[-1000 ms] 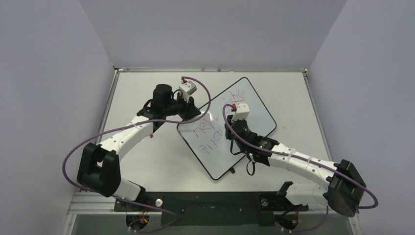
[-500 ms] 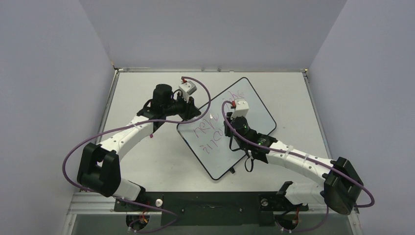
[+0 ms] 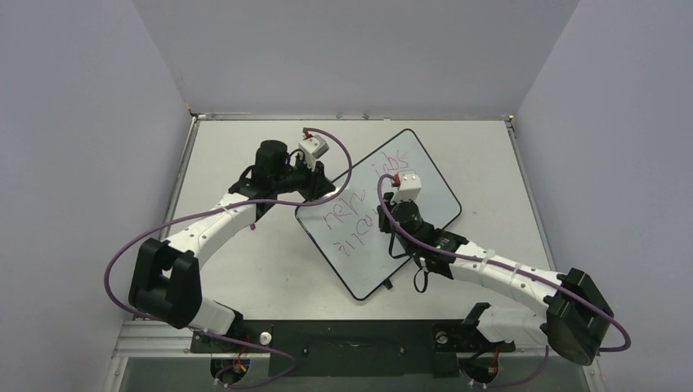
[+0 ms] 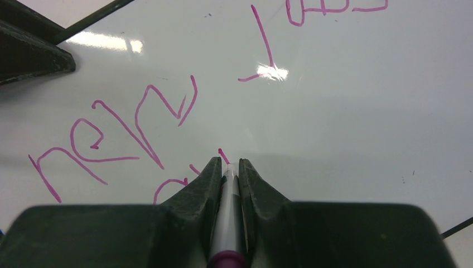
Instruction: Write a sentence on the whiteboard
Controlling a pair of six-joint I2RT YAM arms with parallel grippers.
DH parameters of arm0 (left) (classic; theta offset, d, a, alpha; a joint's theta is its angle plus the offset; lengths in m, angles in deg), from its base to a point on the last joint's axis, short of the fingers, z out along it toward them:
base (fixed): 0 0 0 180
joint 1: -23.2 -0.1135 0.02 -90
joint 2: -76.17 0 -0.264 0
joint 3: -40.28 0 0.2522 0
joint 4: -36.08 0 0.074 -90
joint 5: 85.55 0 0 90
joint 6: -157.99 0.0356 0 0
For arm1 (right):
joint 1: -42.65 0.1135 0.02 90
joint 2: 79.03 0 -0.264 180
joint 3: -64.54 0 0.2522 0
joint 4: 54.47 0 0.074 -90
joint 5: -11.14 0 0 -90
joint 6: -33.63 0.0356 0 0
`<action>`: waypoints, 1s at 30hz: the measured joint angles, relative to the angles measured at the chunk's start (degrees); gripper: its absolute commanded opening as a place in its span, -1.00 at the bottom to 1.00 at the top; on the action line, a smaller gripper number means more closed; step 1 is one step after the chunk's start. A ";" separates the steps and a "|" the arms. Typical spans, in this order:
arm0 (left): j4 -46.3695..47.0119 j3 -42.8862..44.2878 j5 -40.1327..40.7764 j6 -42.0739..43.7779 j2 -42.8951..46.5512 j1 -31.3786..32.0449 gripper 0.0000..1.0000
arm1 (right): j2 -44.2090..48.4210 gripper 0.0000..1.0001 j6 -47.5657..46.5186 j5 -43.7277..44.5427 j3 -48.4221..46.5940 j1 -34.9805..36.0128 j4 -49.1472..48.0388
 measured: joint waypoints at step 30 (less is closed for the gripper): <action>0.07 0.00 -0.02 0.00 0.00 0.00 -1.00 | -1.33 -1.00 -0.44 -0.61 -2.89 -0.37 2.54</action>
